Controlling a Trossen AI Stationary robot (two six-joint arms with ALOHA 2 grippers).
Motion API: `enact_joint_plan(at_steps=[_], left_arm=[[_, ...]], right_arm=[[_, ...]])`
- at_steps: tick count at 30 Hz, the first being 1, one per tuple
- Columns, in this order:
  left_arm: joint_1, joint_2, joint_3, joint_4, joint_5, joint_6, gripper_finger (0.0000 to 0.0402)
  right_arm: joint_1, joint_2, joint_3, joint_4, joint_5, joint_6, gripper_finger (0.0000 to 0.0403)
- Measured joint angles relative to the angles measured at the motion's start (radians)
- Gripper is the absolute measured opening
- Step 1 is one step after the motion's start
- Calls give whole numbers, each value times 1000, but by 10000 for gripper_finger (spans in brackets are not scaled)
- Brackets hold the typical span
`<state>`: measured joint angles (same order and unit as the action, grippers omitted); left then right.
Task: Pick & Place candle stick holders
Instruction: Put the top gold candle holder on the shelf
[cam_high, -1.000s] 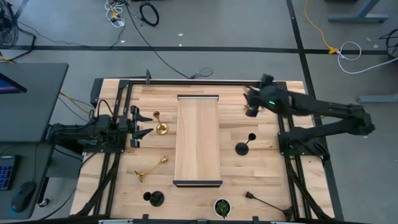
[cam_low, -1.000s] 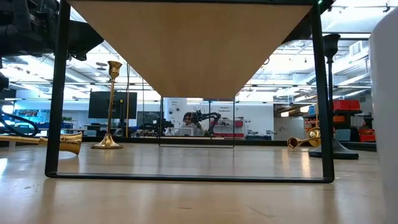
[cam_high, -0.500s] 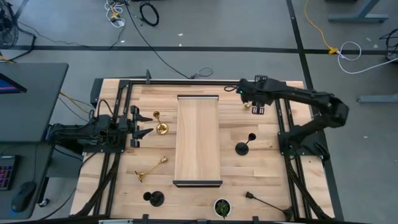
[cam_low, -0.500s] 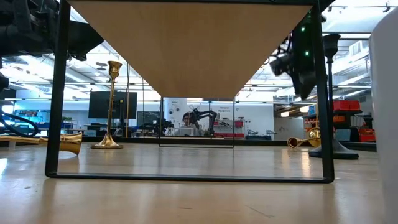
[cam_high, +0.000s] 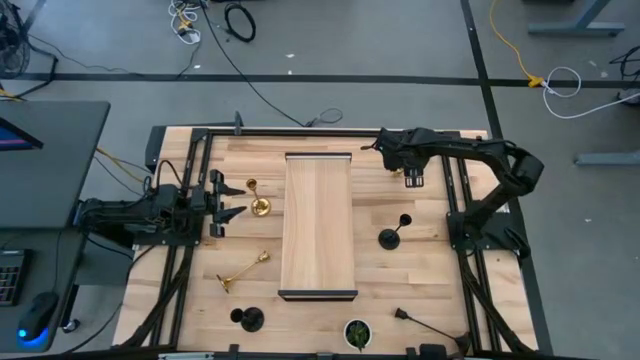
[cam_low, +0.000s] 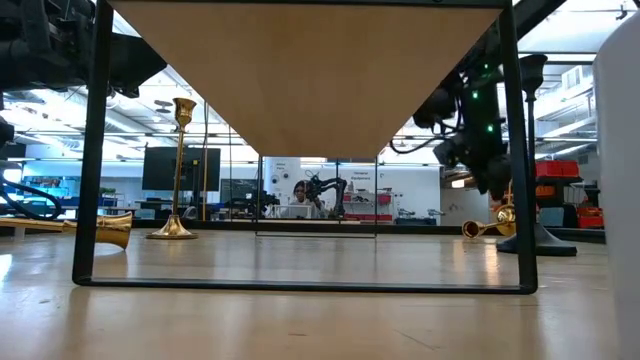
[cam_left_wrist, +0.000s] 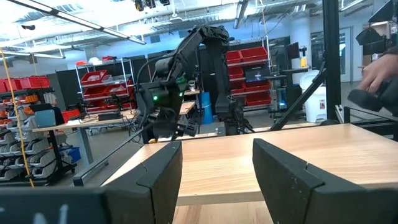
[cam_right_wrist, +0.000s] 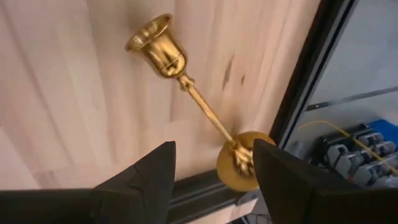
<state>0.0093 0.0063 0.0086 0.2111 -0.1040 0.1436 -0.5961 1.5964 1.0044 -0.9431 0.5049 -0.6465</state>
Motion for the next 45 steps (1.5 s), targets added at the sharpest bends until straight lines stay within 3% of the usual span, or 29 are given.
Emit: enact_joint_plan(at_steps=[10, 17, 31, 37, 45], left_arm=[[0, 0, 0, 0, 0, 0, 197], [0, 0, 0, 0, 0, 0, 197], [0, 0, 0, 0, 0, 0, 197], [0, 0, 0, 0, 0, 0, 197], [0, 0, 0, 1, 0, -1, 197]], right_arm=[[-13, 43, -70, 179, -113, -93, 214], [-13, 43, -144, 249, -45, -174, 214], [-40, 42, -241, 397, -41, -177, 206], [-51, 43, -242, 413, -46, -174, 156], [-55, 43, -242, 409, -51, -169, 30]])
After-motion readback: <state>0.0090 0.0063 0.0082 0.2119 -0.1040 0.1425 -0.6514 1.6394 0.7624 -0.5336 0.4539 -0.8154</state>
